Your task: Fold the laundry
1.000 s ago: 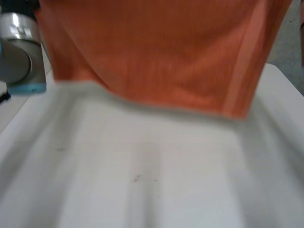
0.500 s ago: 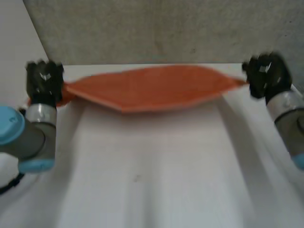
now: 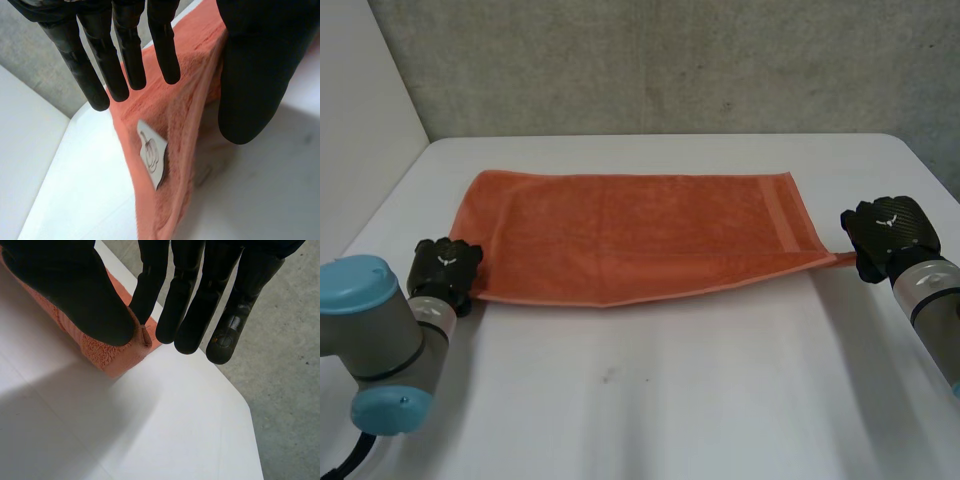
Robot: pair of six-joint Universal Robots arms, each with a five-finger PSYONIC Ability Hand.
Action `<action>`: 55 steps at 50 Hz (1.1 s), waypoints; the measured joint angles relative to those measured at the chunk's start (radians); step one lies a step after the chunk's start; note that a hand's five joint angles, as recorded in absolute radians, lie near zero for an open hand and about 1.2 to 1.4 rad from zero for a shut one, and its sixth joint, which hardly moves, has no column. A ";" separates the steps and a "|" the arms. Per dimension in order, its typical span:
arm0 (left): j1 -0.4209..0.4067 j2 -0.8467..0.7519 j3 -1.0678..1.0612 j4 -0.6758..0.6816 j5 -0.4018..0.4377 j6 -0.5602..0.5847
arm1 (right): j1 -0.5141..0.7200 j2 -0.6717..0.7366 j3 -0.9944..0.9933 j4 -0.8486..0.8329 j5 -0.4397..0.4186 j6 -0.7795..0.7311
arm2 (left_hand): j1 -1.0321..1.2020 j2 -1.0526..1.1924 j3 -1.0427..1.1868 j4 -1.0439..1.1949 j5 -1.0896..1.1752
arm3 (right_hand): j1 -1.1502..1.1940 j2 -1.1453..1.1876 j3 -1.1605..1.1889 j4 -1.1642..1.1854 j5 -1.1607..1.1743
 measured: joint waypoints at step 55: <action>0.122 0.426 -0.126 -0.615 -0.007 0.000 | -0.245 -0.193 -0.021 0.720 -0.089 -0.552 | 0.550 0.584 0.583 0.581 0.570 | 0.000 0.000 0.000 0.000 0.000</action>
